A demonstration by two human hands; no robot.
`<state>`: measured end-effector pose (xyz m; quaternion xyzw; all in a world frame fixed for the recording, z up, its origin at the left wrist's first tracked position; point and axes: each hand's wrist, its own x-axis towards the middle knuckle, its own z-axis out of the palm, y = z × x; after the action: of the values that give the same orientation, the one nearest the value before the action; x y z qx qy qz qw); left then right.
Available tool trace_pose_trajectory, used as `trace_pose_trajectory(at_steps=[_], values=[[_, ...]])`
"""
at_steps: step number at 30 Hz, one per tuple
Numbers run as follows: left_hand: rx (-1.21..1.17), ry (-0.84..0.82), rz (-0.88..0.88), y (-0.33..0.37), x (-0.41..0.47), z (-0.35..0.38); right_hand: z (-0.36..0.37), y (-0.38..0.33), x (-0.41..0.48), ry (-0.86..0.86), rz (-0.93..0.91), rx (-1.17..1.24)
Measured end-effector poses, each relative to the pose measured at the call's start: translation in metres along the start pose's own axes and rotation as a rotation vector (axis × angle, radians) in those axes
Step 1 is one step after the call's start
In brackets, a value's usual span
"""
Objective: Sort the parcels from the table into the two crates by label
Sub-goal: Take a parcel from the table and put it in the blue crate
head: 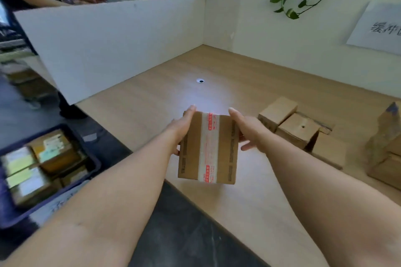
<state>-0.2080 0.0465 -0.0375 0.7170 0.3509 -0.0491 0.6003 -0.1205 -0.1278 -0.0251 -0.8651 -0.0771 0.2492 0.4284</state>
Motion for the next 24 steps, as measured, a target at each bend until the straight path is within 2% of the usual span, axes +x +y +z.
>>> trace_pose_trajectory(at_steps=[7, 11, 15, 24], values=[[-0.128, 0.229, -0.113, -0.067, -0.018, -0.101, 0.106, -0.048, 0.0, -0.073, -0.058, -0.084], [-0.193, 0.316, -0.094, -0.11, -0.032, -0.15, 0.166, -0.07, -0.008, -0.164, -0.125, -0.225], [-0.19, 0.39, -0.099, -0.146, -0.05, -0.191, 0.219, -0.093, -0.014, -0.26, -0.195, -0.262], [-0.157, 0.292, -0.225, -0.198, -0.088, -0.271, 0.31, -0.131, -0.02, -0.628, -0.271, -0.439]])
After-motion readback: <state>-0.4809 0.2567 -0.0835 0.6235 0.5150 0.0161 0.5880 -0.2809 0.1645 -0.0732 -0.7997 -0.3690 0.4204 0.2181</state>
